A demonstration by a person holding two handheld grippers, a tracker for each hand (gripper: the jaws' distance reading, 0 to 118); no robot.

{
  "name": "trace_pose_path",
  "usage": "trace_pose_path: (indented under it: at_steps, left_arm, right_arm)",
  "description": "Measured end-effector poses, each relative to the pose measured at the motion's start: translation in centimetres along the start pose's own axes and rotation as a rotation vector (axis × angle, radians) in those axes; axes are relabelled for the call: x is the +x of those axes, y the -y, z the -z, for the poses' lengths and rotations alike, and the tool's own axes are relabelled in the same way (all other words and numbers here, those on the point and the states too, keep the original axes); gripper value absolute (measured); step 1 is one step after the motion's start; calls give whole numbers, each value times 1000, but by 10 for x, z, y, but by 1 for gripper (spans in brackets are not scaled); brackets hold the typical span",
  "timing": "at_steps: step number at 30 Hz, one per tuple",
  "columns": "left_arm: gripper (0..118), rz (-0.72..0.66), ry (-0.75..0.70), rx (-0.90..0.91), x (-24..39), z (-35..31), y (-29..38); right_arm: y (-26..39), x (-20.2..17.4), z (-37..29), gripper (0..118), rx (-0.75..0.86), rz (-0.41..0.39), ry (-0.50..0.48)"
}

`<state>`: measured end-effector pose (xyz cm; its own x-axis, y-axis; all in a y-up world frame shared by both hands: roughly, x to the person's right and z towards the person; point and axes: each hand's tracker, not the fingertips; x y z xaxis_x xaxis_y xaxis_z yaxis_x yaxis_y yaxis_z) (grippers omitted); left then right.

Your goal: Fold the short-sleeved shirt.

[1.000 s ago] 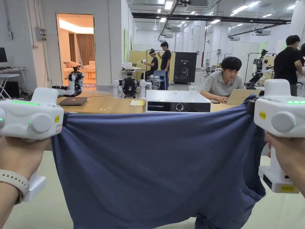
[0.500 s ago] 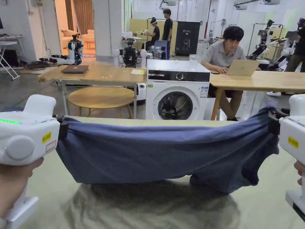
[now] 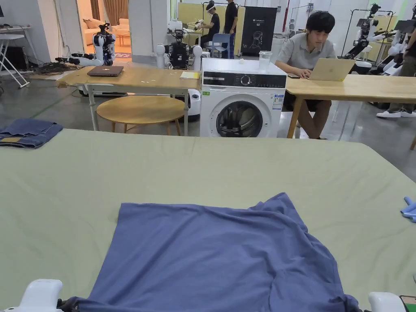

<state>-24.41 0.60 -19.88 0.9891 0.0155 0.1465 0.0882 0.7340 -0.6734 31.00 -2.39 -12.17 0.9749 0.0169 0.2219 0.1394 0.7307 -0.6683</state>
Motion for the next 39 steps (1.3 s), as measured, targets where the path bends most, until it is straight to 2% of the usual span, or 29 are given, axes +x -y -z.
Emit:
trace_pose_path:
  at_steps: [1,2,3,4,5,6,7,10,12,15,16,17,18,19,20,22,26,31,34,37,38,39]
  left_arm:
    - [4,5,-14,13,2,-5,-3]
    - [11,17,-28,44,7,-11,-9]
    - [25,29,-34,82,13,-17,-15]
    - [45,41,-35,126,28,-31,-22]
    - [78,52,-30,157,37,-35,-28]
    - [97,64,-28,202,51,-40,-36]
    - [106,69,-25,258,65,-44,-42]
    - [107,87,23,331,96,-37,-47]
    - [107,68,7,348,105,-21,-40]
    - [104,51,36,320,114,-9,-30]
    - [92,58,48,302,116,-6,-23]
    - [52,80,70,271,116,-3,-20]
    - [11,103,69,233,116,1,-19]
    - [0,115,33,216,115,4,-15]
    - [0,107,52,232,115,7,-10]
    - [0,93,63,211,105,5,-9]
    - [0,112,22,181,73,-9,8]
    - [0,30,-18,61,16,-22,38]
    - [0,22,-55,52,-1,-21,48]
    - [105,48,-41,2,-10,-6,53]
    - [117,53,-27,14,-11,-1,53]
    - [117,56,-21,-4,-10,5,52]
  right_arm:
    - [-5,-1,-8,0,11,7,-3]
    - [-10,-4,-17,2,47,17,-12]
    - [-16,-8,-23,10,80,12,-19]
    - [-26,-15,-28,33,103,1,-35]
    - [-33,-24,-32,77,121,-8,-37]
    - [-38,-38,-40,103,188,-12,-71]
    - [-45,-51,-47,111,253,-19,-88]
    - [-57,-90,-55,111,307,4,-84]
    - [-56,-107,-57,111,355,34,-116]
    - [-47,-127,-54,109,355,23,-59]
    - [-44,-128,-55,99,356,23,-72]
    - [-41,-128,-55,62,374,23,-89]
    - [-39,-129,-55,19,376,22,-86]
    - [-37,-130,-55,0,392,3,-39]
    - [-35,-128,-57,0,412,4,-32]
    - [-36,-125,-57,0,384,7,-81]
    - [-31,-121,-55,0,358,-9,-69]
    - [-14,-112,-51,0,318,-15,-59]
    - [-9,-109,-44,0,284,-5,-65]
    - [-4,-108,-39,0,263,-16,-62]
    - [-3,-107,-38,0,255,-19,-59]
    - [-1,-106,-37,0,251,-20,-56]
